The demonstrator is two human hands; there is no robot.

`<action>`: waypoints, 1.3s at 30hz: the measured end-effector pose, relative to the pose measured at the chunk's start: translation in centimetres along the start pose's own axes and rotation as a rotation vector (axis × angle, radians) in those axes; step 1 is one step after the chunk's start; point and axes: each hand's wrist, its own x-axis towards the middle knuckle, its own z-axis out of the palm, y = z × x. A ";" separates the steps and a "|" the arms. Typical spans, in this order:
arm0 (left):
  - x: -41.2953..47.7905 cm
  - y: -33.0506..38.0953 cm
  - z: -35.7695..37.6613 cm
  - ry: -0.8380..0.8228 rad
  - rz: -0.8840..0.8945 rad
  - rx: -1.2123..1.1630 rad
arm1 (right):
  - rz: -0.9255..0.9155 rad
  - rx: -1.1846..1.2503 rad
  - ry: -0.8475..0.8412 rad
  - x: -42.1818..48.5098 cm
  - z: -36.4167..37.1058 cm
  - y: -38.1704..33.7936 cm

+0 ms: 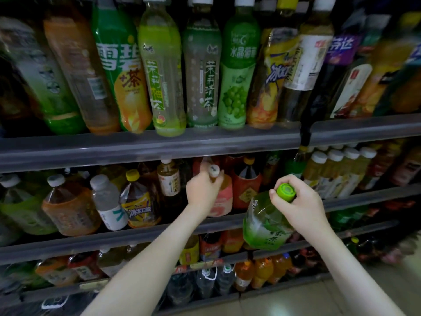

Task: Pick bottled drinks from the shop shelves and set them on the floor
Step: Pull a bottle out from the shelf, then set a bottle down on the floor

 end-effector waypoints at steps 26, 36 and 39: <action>-9.4 -16.2 -18.8 0.004 -0.204 0.363 | -0.192 0.230 -0.507 -2.4 16.8 -8.1; -8.1 -28.3 -33.4 0.238 -0.076 0.512 | -0.169 0.201 -0.514 -5.7 29.8 -19.8; -6.4 -31.1 -36.2 0.190 -0.111 0.471 | -0.177 0.223 -0.498 -6.9 32.7 -22.2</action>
